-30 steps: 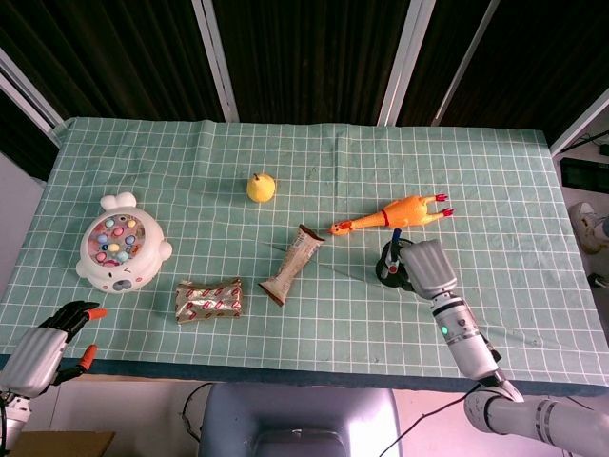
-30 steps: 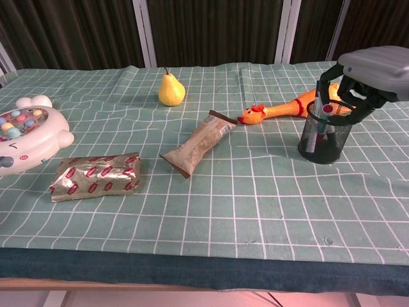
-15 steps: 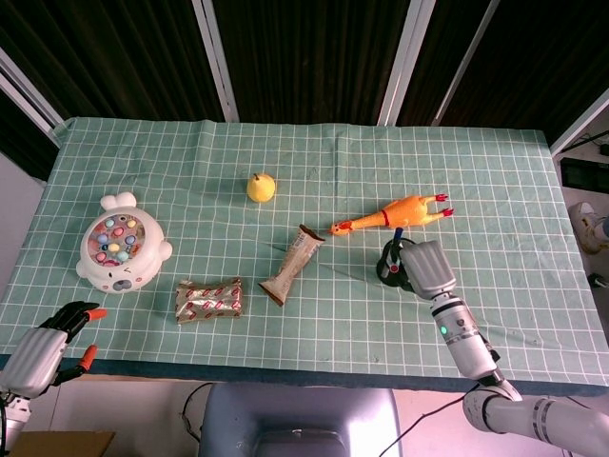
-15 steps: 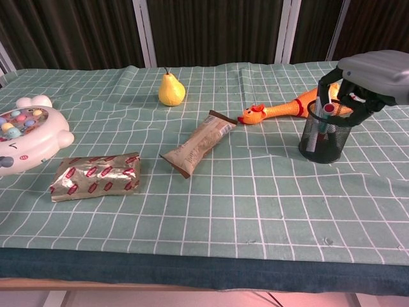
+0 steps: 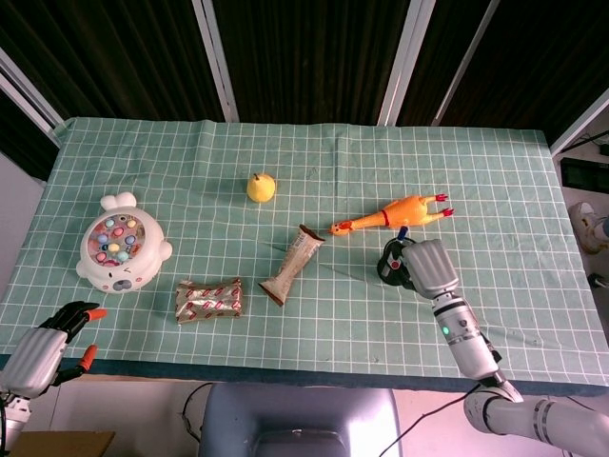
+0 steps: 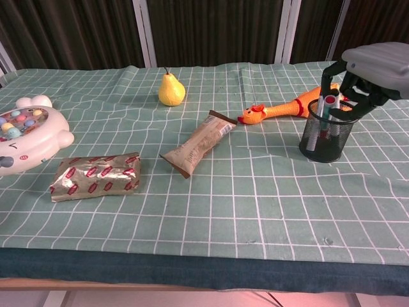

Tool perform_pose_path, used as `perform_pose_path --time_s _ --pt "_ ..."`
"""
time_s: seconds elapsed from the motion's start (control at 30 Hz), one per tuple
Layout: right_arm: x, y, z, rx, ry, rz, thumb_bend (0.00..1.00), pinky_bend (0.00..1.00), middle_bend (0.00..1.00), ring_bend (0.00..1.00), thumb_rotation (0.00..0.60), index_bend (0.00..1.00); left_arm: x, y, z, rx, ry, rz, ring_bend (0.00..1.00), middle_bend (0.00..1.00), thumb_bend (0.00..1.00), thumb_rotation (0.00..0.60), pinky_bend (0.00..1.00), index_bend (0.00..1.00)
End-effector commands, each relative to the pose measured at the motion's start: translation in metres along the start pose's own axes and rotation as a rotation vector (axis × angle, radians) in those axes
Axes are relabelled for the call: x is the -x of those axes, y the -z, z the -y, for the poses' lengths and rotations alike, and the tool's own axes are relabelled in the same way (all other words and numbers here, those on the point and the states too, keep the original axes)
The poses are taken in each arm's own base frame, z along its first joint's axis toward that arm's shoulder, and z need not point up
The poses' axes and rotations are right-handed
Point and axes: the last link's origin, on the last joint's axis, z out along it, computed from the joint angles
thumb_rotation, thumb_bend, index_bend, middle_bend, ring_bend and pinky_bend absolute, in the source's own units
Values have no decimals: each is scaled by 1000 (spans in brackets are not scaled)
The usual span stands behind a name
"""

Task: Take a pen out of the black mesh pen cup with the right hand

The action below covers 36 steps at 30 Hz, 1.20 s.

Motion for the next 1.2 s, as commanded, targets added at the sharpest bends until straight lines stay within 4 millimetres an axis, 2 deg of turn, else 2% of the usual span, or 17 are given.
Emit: perform_pose_path --time_s 0.03,0.23,0.43,0.6,0.73,0.9,1.1,1.2 --pt "-8 4 3 -13 -26 -45 808 1000 1000 1000 600 798 0 0 0 0 1 0 122 167 458 600 361 247" --pt "-36 9 20 -58 -96 -127 815 1000 1000 1000 600 801 0 0 -1 2 -1 2 123 167 458 600 361 247" --pt "-60 5 44 -105 -146 -197 815 1000 1000 1000 600 801 0 0 0 0 0 1 123 167 458 600 361 247" --pt "-62 -8 64 -140 -114 -214 815 1000 1000 1000 600 801 0 0 0 1 0 3 123 167 458 600 361 247" --pt "-51 -22 81 -177 -42 -213 815 1000 1000 1000 600 802 1 0 0 2 0 5 123 167 459 600 361 247" --pt "-22 -44 96 -202 69 -181 815 1000 1000 1000 600 804 0 1 -1 6 3 4 123 167 458 600 361 247" --pt "16 -66 93 -183 197 -112 815 1000 1000 1000 600 808 0 2 0 8 8 4 123 166 458 600 361 247" --pt "30 -71 90 -174 211 -73 815 1000 1000 1000 600 808 -1 2 1 7 9 3 123 166 458 600 361 247"
